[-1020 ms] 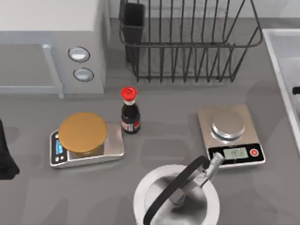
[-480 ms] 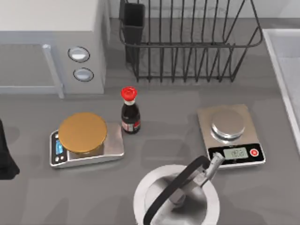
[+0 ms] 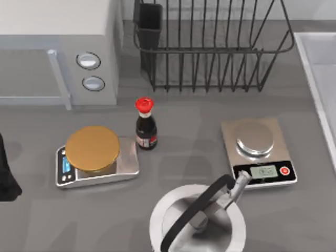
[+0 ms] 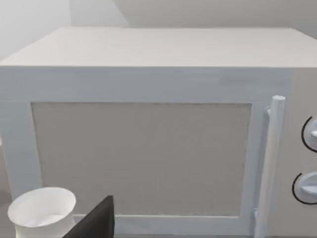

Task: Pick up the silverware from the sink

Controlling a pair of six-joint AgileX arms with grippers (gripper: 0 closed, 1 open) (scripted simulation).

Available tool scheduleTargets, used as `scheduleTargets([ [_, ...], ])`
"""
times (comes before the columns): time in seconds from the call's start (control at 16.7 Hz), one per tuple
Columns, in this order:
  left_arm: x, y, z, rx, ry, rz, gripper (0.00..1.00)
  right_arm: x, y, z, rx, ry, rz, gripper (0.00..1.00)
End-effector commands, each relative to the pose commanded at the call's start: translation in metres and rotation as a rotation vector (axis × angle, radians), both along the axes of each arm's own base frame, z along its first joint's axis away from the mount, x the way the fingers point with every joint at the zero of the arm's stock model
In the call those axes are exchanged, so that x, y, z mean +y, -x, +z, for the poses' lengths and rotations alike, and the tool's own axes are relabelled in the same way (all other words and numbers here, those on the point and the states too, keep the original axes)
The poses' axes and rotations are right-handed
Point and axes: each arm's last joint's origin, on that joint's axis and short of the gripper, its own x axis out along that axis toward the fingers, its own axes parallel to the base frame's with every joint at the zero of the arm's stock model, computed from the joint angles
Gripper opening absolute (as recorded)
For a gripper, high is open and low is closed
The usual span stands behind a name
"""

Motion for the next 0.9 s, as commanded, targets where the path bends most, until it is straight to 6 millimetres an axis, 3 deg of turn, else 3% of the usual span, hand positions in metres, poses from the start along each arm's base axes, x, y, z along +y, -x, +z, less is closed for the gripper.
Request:
scheduleTargets([
  [0.12, 0.0, 0.0, 0.0, 0.0, 0.0, 0.0, 1.0, 0.017, 0.004, 0.007, 0.002, -0.001, 0.001, 0.0],
  [0.3, 0.0, 0.0, 0.0, 0.0, 0.0, 0.0, 1.0, 0.067, 0.024, 0.032, 0.011, -0.004, 0.002, 0.0],
  [0.6, 0.0, 0.0, 0.0, 0.0, 0.0, 0.0, 1.0, 0.155, 0.098, 0.076, 0.033, -0.003, 0.004, 0.0],
  [0.78, 0.0, 0.0, 0.0, 0.0, 0.0, 0.0, 1.0, 0.181, 0.128, 0.085, 0.043, 0.0, 0.004, 0.0],
  [0.9, 0.0, 0.0, 0.0, 0.0, 0.0, 0.0, 1.0, 0.183, 0.131, 0.086, 0.045, 0.0, 0.004, 0.0],
])
